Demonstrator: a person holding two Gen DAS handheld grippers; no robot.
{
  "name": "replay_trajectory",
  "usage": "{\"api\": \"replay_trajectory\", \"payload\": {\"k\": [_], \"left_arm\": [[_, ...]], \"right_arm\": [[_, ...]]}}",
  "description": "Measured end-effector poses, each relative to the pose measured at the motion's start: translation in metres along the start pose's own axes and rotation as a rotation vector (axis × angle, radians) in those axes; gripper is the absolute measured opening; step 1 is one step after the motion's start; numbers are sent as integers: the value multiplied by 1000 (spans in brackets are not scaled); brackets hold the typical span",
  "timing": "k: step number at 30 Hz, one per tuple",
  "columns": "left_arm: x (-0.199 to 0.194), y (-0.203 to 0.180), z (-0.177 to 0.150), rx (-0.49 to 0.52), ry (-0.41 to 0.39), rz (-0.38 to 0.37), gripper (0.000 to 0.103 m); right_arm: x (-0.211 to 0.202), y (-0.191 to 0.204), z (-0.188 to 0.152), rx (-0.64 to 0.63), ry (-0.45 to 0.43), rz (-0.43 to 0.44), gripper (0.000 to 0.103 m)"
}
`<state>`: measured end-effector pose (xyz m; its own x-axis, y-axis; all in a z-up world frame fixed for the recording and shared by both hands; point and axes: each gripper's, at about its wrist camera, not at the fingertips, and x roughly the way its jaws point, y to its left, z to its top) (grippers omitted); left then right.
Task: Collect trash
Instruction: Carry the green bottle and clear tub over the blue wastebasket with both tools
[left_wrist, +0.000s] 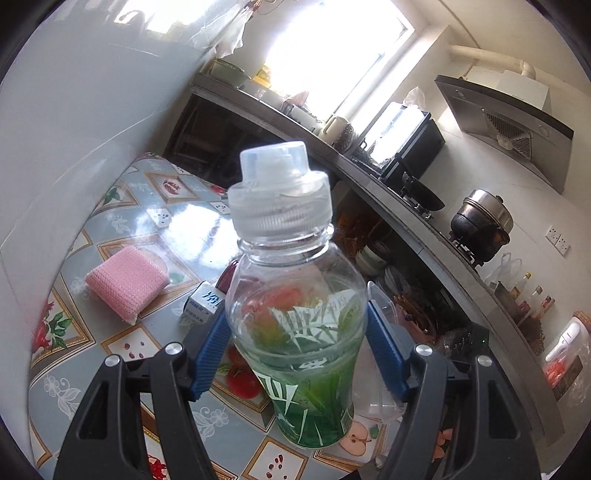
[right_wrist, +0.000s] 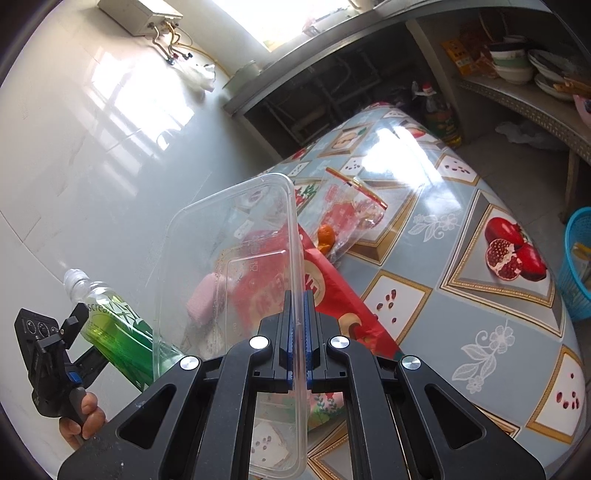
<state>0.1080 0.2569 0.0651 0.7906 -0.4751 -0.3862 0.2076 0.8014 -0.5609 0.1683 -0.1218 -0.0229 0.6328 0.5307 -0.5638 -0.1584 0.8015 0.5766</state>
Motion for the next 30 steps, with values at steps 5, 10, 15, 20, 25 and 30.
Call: {"api": "replay_trajectory", "payload": {"k": [5, 10, 15, 20, 25, 30], "left_arm": [[4, -17, 6, 35, -16, -27, 69], [15, -29, 11, 62, -20, -45, 69], [29, -36, 15, 72, -10, -72, 69], [42, -47, 17, 89, 5, -87, 69], [57, -62, 19, 109, 18, -115, 69], [76, -85, 22, 136, 41, -156, 69]], "right_arm": [[-10, -6, 3, 19, -22, 4, 3], [-22, -14, 6, 39, -54, -1, 3], [-33, -25, 7, 65, -81, -10, 3], [-44, -37, 9, 95, -110, -23, 3], [-62, -54, 10, 130, -153, -40, 3], [-84, -73, 12, 167, -204, -57, 3]]}}
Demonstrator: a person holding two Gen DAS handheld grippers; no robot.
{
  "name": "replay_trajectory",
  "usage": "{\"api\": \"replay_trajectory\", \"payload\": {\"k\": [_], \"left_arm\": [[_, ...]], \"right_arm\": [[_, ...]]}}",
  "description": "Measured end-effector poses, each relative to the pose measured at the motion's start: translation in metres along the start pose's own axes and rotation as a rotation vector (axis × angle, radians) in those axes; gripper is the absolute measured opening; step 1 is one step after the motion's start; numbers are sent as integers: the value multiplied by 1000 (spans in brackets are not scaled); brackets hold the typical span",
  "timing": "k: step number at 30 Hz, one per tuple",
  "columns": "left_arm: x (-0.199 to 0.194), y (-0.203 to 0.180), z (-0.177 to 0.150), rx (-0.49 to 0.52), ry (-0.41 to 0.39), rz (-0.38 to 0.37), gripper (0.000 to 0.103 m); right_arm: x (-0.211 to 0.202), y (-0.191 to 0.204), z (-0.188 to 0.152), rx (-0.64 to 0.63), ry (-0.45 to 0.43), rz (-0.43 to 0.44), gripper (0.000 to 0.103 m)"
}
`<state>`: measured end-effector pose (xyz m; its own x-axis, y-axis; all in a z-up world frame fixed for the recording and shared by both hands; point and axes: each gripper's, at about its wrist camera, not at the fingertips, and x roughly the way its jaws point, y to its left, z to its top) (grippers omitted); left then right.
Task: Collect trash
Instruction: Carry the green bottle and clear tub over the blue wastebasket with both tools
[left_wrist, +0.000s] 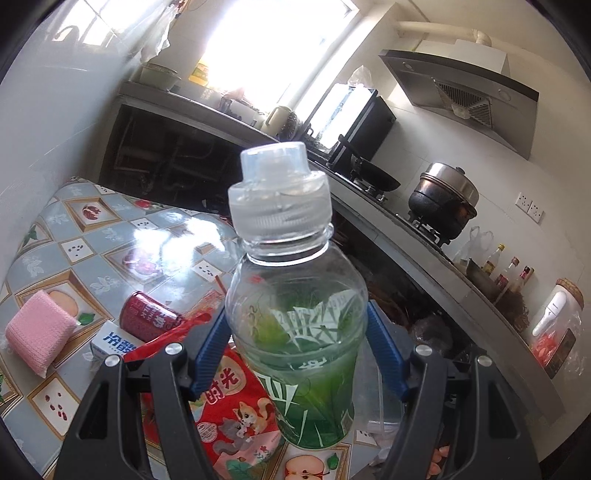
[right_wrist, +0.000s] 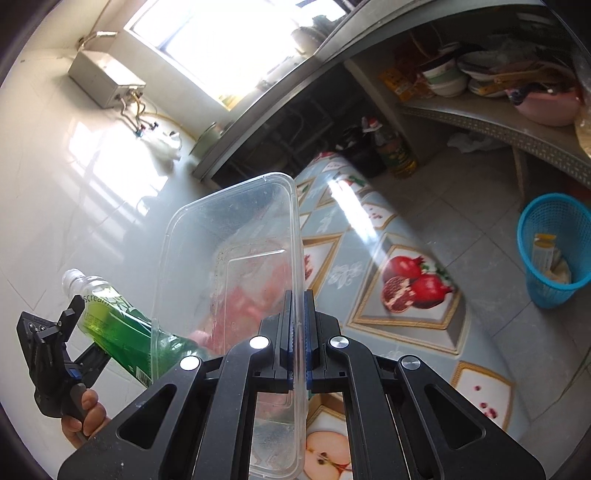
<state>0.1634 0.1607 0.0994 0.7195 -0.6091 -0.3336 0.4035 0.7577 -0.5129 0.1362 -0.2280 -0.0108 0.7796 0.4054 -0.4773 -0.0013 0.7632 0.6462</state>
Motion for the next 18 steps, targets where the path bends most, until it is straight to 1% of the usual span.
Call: {"api": "replay_trajectory", "payload": {"k": [6, 10, 12, 15, 18], "left_arm": [[34, -38, 10, 51, 34, -66, 69], [66, -72, 17, 96, 67, -120, 69], [87, -91, 18, 113, 95, -149, 69], [123, -117, 17, 120, 147, -195, 69], [169, -147, 10, 129, 213, -238, 69]], "right_arm": [[-31, -32, 14, 51, -83, -42, 3], [-63, -65, 23, 101, -160, -97, 3], [-78, -83, 24, 128, -195, -130, 3], [-102, -118, 21, 183, -241, -201, 3], [-122, -155, 15, 246, -276, -282, 3]]}}
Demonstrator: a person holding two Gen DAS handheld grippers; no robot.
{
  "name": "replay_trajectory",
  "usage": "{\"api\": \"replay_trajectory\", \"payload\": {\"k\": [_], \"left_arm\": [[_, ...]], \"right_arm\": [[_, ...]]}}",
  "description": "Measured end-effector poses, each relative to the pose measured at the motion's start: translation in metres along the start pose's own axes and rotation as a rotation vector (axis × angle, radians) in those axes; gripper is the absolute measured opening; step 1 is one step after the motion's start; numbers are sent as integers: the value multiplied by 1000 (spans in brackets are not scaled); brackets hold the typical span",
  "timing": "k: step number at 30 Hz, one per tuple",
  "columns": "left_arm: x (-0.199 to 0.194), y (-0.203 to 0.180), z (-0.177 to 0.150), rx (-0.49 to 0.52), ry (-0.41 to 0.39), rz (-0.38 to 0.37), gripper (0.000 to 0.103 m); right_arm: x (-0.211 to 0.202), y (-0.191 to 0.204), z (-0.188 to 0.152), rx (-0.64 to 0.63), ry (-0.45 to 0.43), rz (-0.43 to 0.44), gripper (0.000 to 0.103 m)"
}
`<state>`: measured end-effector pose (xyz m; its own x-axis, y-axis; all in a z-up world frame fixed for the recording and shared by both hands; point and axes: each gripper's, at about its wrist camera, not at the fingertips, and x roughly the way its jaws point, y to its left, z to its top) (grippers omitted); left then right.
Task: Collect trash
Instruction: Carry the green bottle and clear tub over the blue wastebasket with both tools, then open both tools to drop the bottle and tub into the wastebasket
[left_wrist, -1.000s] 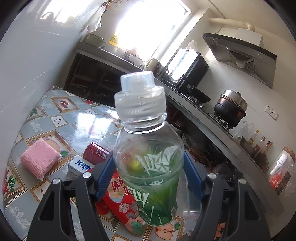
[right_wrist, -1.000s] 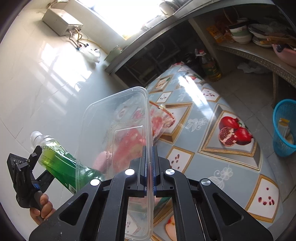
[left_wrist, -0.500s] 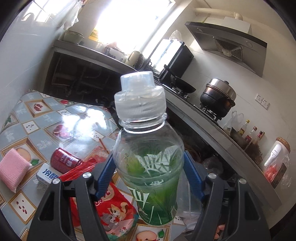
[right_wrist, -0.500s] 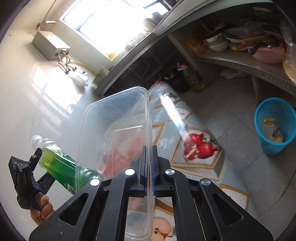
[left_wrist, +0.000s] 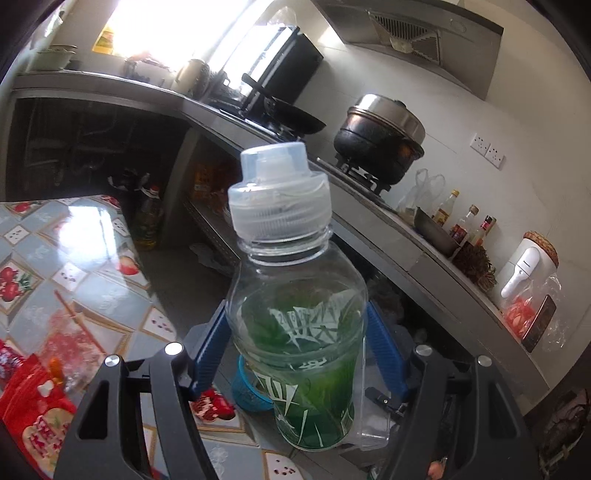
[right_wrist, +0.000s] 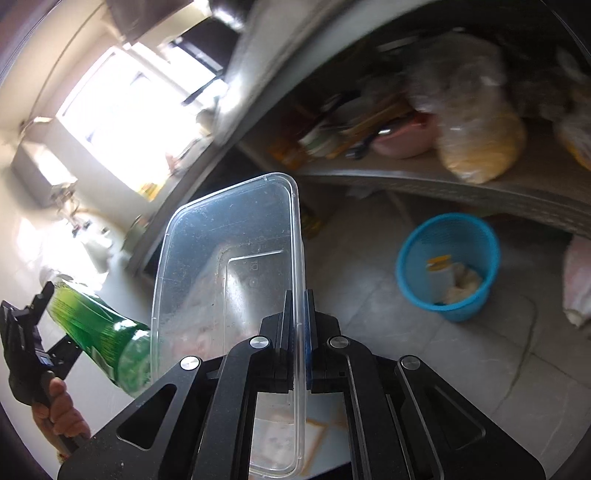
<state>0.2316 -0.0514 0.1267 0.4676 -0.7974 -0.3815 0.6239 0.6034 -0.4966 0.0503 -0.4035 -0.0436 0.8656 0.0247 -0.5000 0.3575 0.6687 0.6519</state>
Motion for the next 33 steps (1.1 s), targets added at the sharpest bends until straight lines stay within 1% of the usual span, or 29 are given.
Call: {"api": "replay_trajectory", "payload": {"k": [1, 6, 7, 11, 13, 17, 20, 22, 23, 25, 27, 28, 30, 33], "left_arm": [[12, -4, 0, 8, 15, -2, 69], [103, -30, -5, 34, 140, -16, 69], [124, -35, -9, 39, 172, -12, 69], [192, -41, -24, 48, 268, 28, 69], [230, -41, -34, 45, 318, 59, 69], [299, -45, -53, 42, 396, 109, 69], [342, -42, -67, 14, 430, 118, 69], [375, -38, -78, -37, 443, 120, 70], [390, -35, -85, -60, 466, 137, 71], [412, -24, -97, -100, 516, 188, 76], [425, -8, -109, -154, 554, 231, 77], [426, -1, -111, -185, 562, 237, 77], [420, 9, -112, -213, 573, 231, 77], [403, 11, -102, -189, 582, 210, 77]], "right_arm": [[-2, -16, 2, 21, -12, -38, 3], [2, -77, 5, 114, -17, -146, 3], [6, -83, 2, 128, -14, -164, 3], [33, -119, -1, 201, 21, -229, 3], [46, -135, -3, 234, 35, -249, 3], [57, -160, -5, 276, 43, -281, 3], [62, -176, -5, 305, 44, -310, 3], [66, -188, -4, 320, 45, -325, 3], [67, -192, -5, 325, 45, -333, 3], [71, -201, -5, 333, 49, -345, 3], [75, -206, -4, 333, 54, -351, 3], [79, -209, -6, 331, 62, -354, 3], [85, -212, -7, 329, 72, -358, 3], [97, -217, -9, 328, 95, -366, 3]]}}
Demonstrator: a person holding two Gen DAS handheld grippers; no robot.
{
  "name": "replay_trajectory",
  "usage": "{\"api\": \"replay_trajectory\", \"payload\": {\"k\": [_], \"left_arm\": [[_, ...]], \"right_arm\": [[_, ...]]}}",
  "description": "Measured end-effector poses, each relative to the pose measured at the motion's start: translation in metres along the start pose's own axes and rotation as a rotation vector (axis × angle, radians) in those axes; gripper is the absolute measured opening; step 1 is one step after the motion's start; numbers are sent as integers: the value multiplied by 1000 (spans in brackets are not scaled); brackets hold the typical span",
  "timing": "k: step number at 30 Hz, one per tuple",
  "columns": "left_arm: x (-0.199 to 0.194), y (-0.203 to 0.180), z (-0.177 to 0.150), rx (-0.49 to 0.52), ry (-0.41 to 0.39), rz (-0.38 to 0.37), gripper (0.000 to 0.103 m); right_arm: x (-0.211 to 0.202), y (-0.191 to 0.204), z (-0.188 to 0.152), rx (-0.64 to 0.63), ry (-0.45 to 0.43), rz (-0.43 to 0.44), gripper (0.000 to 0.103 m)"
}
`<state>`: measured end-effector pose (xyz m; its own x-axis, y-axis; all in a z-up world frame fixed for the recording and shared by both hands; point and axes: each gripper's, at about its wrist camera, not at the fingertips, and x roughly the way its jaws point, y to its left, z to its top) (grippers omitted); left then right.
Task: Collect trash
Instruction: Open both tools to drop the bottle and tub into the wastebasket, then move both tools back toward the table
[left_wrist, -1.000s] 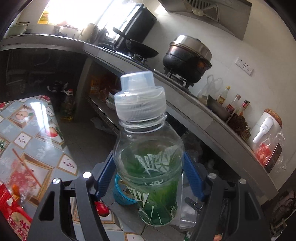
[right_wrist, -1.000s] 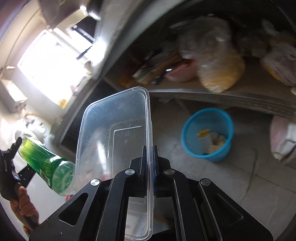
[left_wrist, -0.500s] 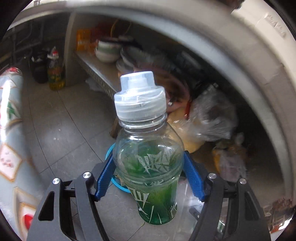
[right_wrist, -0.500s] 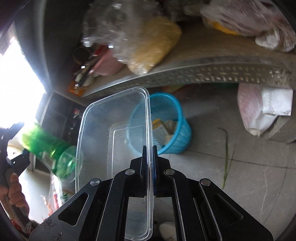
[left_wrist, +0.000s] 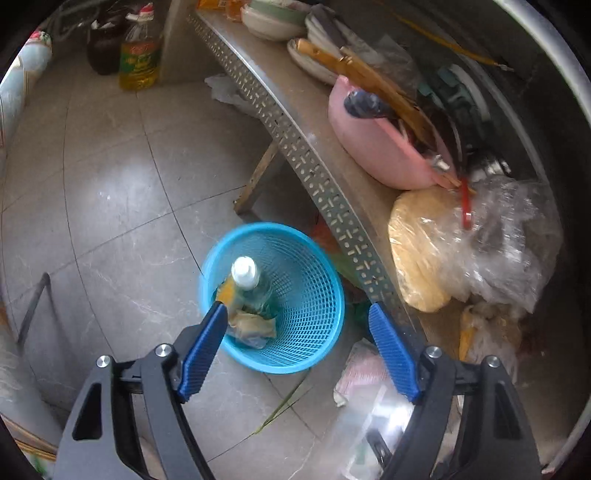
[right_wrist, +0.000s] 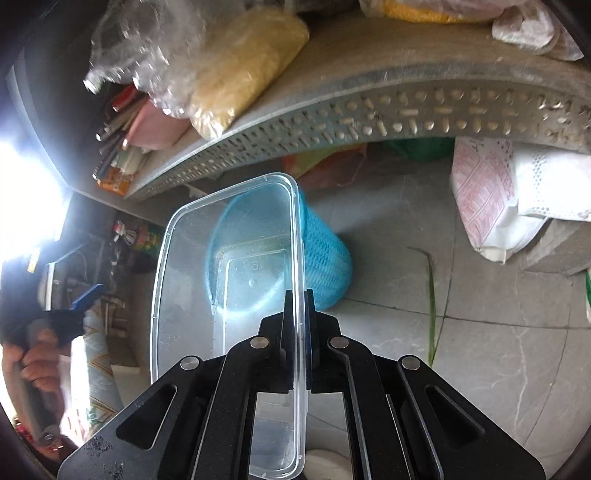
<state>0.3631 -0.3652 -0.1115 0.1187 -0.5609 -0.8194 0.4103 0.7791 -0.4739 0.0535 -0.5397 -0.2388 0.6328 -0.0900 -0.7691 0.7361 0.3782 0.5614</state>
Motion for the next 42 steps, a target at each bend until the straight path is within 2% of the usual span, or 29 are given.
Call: {"api": "replay_trajectory", "payload": {"k": [7, 10, 14, 15, 17, 18, 19, 20, 25, 31, 35, 42], "left_arm": [[-84, 11, -10, 118, -10, -32, 77], [-126, 21, -20, 144, -20, -26, 78], [-178, 33, -39, 187, -56, -10, 80], [-188, 36, -45, 192, -60, -7, 81], [-212, 49, -58, 197, -73, -2, 82], [-223, 54, -64, 197, -80, 3, 83], [-231, 60, -70, 193, -88, 10, 83], [-244, 68, -78, 187, -99, 15, 83], [-290, 97, -106, 168, -169, 32, 85], [-324, 116, -138, 154, -246, 38, 87], [-341, 126, -159, 145, -292, 16, 90], [-371, 156, -200, 112, -397, 14, 95]], "right_arm": [[40, 22, 9, -16, 19, -29, 3], [66, 40, 17, -17, 27, -36, 3], [103, 68, 32, -12, -5, -72, 5], [112, 74, 36, -16, -21, -97, 8], [127, 82, 40, -45, -41, -141, 21], [134, 84, 41, -61, -54, -192, 36], [135, 83, 39, -65, -64, -225, 41], [133, 81, 37, -70, -72, -238, 41], [100, 72, 13, -148, -131, -284, 41], [30, 59, -22, -218, -179, -291, 41], [-17, 65, -47, -271, -183, -278, 43], [-93, 104, -88, -442, -197, -201, 63]]}}
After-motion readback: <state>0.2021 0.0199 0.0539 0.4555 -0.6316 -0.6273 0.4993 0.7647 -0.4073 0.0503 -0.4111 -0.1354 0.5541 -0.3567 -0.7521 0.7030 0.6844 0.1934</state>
